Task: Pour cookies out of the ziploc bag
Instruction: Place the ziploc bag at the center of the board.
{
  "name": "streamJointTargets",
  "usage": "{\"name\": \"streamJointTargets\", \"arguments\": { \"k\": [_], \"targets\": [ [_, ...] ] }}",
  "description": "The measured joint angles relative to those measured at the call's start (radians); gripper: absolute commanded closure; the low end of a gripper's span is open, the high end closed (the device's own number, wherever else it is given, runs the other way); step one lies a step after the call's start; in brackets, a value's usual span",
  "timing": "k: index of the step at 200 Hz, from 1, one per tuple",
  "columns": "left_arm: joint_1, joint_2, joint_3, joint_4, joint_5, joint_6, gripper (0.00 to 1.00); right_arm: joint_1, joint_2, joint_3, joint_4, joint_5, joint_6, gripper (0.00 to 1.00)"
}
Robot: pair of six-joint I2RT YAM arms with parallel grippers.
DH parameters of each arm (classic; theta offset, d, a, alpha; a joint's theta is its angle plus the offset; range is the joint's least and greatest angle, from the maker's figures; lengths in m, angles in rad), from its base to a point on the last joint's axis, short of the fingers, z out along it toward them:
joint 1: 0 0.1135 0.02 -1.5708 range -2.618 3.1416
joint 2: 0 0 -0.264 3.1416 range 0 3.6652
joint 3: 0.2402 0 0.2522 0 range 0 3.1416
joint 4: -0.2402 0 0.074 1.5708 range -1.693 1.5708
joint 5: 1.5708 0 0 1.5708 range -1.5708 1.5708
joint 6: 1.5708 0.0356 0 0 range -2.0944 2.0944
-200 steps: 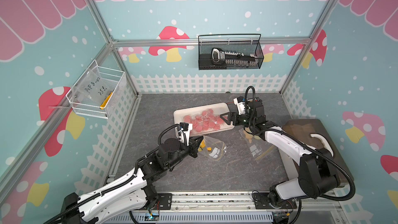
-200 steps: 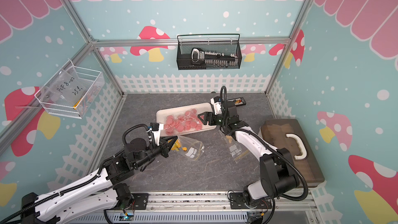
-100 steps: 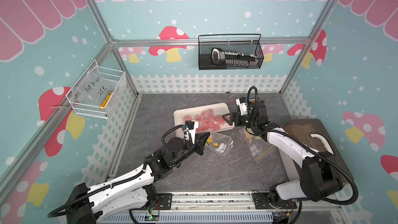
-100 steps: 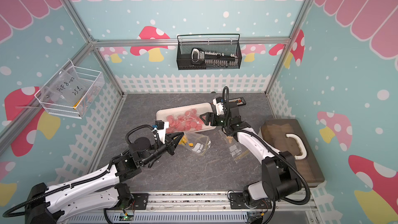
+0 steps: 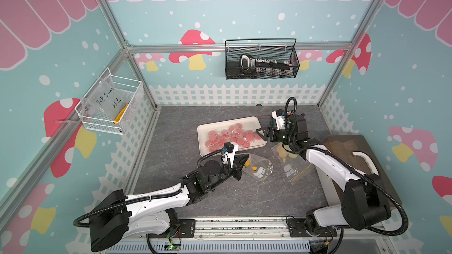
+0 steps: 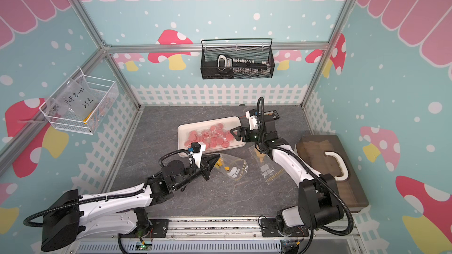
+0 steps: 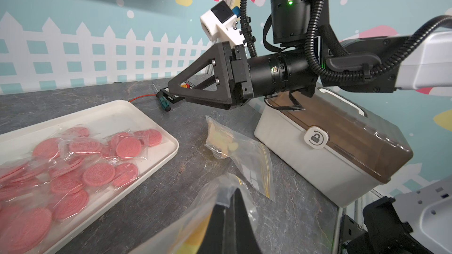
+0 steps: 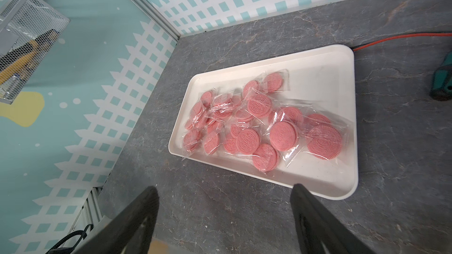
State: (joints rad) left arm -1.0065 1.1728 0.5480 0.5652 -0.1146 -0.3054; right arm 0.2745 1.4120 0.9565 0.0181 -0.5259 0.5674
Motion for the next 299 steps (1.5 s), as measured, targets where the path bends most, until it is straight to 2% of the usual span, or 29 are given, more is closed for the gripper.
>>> {"name": "streamJointTargets", "arguments": {
  "k": [42,109,163,229,240,299],
  "targets": [
    [-0.006,0.053,-0.006,0.099,0.007,0.029,1.00,-0.011,-0.002,0.000,-0.009,-0.009,-0.003,0.15],
    [-0.009,0.123,-0.143,0.279,0.021,0.040,1.00,-0.013,-0.002,0.000,-0.011,-0.025,-0.006,0.15],
    [-0.010,0.130,-0.216,0.345,0.020,0.021,0.97,-0.013,-0.001,0.000,-0.011,-0.033,-0.006,0.15],
    [-0.010,0.075,-0.320,0.343,0.016,0.014,0.90,-0.013,0.015,0.000,-0.010,-0.043,-0.006,0.16],
    [-0.010,0.058,-0.333,0.327,0.013,0.014,0.86,-0.013,0.019,0.000,-0.010,-0.044,-0.006,0.16],
    [-0.010,-0.013,-0.345,0.229,0.013,0.018,0.83,-0.013,0.028,0.000,-0.007,-0.053,-0.002,0.16]
  ]
}}
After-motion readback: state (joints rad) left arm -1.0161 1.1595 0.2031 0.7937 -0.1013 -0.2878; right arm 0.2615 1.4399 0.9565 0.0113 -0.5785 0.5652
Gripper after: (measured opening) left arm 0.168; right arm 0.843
